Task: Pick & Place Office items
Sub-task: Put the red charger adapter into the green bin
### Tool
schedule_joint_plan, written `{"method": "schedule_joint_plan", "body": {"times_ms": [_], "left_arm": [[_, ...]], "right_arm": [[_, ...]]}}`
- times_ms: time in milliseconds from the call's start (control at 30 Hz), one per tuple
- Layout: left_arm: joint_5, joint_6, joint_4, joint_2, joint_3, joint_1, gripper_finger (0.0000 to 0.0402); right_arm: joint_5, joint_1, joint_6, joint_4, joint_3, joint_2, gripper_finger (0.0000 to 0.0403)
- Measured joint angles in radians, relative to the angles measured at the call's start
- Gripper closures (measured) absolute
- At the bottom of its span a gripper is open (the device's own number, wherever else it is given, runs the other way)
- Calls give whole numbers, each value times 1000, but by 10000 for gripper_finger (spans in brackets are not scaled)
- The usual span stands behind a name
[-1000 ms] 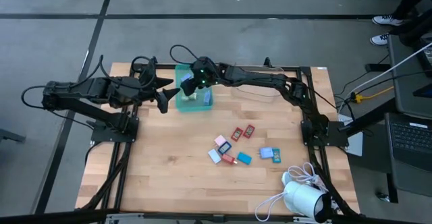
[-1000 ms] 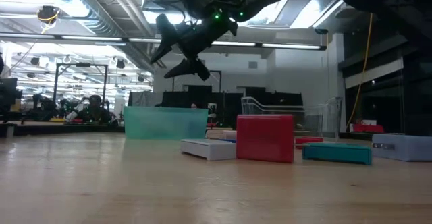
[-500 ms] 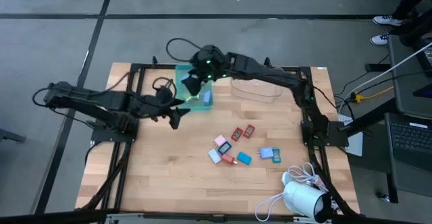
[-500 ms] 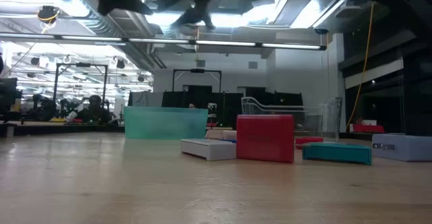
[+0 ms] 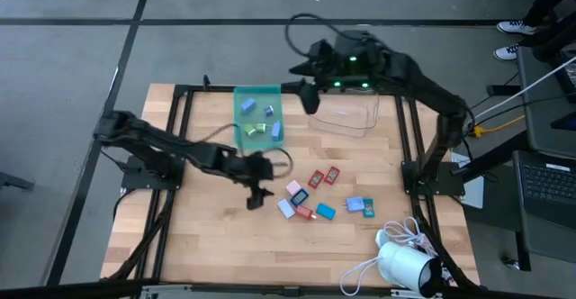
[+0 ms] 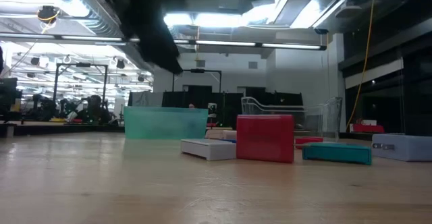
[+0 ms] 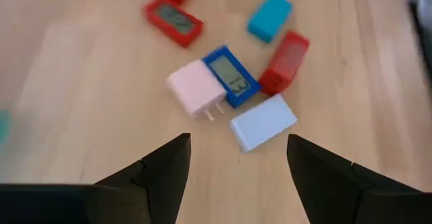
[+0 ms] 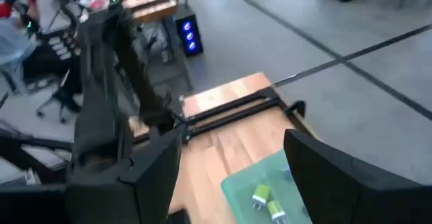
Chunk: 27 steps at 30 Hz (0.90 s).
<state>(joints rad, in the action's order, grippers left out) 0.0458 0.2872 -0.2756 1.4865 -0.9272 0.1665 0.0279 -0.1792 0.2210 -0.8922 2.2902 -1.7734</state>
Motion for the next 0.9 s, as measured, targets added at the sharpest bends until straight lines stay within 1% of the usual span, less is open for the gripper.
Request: {"method": "schedule_joint_plan", "body": {"times_ms": [167,233,333,467,567,700,900], "left_arm": [[-58,-253,-5,168,-153,7,162],[-74,-321,-19,225,-214,7,162],[-81,-376,-18,295,-293,7,162],[-100,-386,-23,371,-354,7,162],[-131,-376,-19,405,-380,2,162],[-136,-350,-18,429,-386,4,162],[-148,-327,-12,432,-387,8,162]], "right_arm": [[79,0,6,-98,0,63,136],[88,0,16,-120,0,76,136],[88,0,31,-139,0,90,136],[88,1,32,-155,-1,91,136],[89,15,32,-156,-1,91,136],[88,35,30,-155,-2,91,136],[88,47,30,-149,-2,91,136]]}}
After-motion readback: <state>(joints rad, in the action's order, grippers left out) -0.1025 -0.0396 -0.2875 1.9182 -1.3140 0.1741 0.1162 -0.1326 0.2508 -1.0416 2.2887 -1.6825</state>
